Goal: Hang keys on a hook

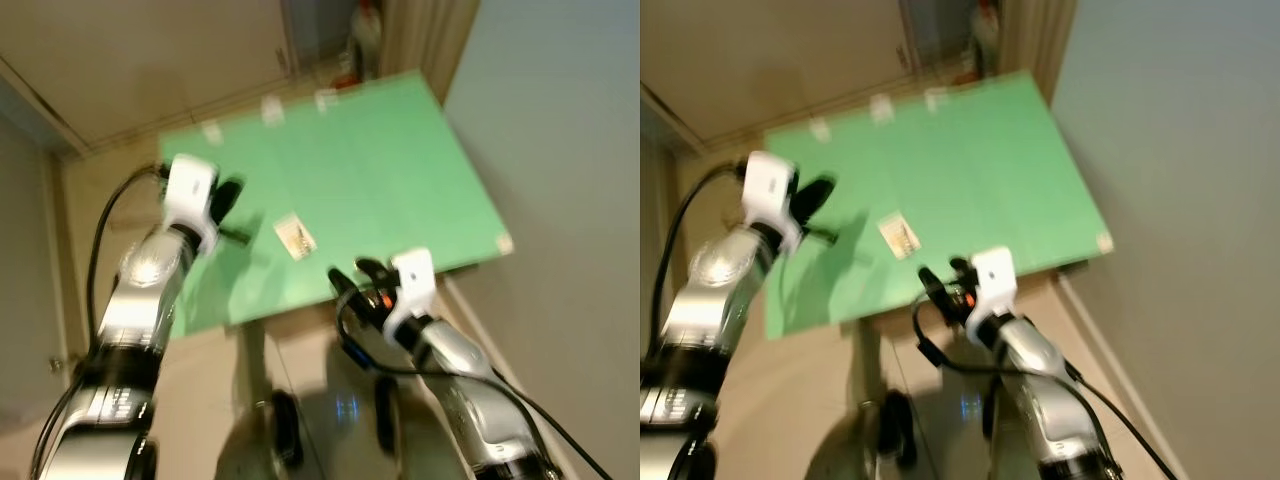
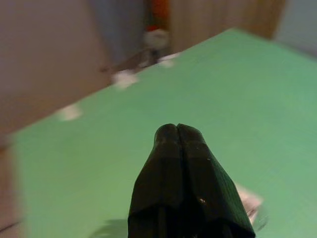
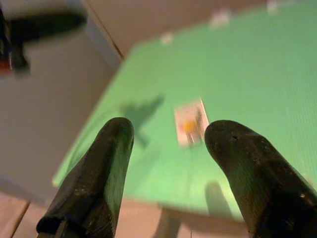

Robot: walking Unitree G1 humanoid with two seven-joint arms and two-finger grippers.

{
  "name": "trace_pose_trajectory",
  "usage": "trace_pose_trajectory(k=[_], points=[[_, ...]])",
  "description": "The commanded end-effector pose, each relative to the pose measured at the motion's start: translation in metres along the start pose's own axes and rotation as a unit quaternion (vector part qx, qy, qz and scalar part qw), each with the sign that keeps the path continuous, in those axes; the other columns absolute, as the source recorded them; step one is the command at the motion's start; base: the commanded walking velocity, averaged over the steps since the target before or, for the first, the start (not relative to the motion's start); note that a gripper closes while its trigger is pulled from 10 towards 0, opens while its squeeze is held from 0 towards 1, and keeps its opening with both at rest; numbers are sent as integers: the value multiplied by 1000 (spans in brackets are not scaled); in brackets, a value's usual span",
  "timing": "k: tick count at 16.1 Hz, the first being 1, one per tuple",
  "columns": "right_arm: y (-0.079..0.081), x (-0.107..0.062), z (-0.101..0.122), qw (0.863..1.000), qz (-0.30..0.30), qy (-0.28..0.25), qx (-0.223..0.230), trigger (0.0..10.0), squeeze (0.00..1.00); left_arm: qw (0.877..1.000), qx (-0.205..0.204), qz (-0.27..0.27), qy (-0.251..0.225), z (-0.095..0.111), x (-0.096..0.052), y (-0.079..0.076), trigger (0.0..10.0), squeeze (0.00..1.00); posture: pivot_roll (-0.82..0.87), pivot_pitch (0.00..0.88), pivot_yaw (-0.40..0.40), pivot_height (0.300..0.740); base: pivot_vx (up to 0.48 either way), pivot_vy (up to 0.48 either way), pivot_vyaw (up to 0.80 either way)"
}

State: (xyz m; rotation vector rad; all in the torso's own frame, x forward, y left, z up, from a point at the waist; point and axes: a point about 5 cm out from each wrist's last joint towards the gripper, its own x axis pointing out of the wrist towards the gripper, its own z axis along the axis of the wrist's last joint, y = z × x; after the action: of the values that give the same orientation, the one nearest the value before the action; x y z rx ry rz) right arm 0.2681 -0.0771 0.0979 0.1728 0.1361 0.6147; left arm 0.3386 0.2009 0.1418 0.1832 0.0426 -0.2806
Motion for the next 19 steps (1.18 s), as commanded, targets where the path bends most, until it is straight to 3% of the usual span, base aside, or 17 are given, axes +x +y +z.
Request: trace_pose_trajectory(k=[1,2,4,5,6,7,9,12,14,19], points=[[0,2,-11,1000,1,18,5,10000,0,999,6,28,23,-13,-11,7,10000,353,-100,64,78,740,0,0,0],[-4,6,-10,1000,0,16,-3,10000,0,998,-1,54,34,-22,-24,8,10000,1000,-90,53,76,740,0,0,0],[-14,12,-9,1000,-18,8,-23,10000,0,995,-21,87,51,-42,-54,-8,10000,1000,-64,19,71,740,0,0,0],[-24,11,-9,998,-40,1,-40,10000,0,993,-29,98,62,-58,-77,-25,10000,1000,-51,9,65,740,0,0,0],[-27,9,-9,998,-51,-2,-44,10000,0,992,-39,103,63,-64,-85,-31,10000,1000,-45,8,63,740,0,0,0],[-38,4,-11,996,-77,-4,-49,10000,0,991,-52,107,68,-76,-103,-49,10000,1000,-28,4,53,740,0,0,0],[-46,-1,-15,994,-98,-2,-54,10000,0,990,-65,108,63,-78,-113,-61,10000,1000,-21,8,41,740,0,0,0],[-53,0,-16,991,-119,-5,-58,10000,0,989,-78,111,65,-78,-112,-61,10000,1000,-26,0,38,740,0,0,0],[-54,3,-13,990,-125,-13,-61,10000,0,988,-80,122,46,-72,-104,-54,10000,1000,-52,0,40,740,0,0,0],[-58,-1,-8,985,-152,-37,-68,10000,0,995,-57,68,50,-69,-79,-54,10000,1000,-127,15,95,740,0,0,0]])
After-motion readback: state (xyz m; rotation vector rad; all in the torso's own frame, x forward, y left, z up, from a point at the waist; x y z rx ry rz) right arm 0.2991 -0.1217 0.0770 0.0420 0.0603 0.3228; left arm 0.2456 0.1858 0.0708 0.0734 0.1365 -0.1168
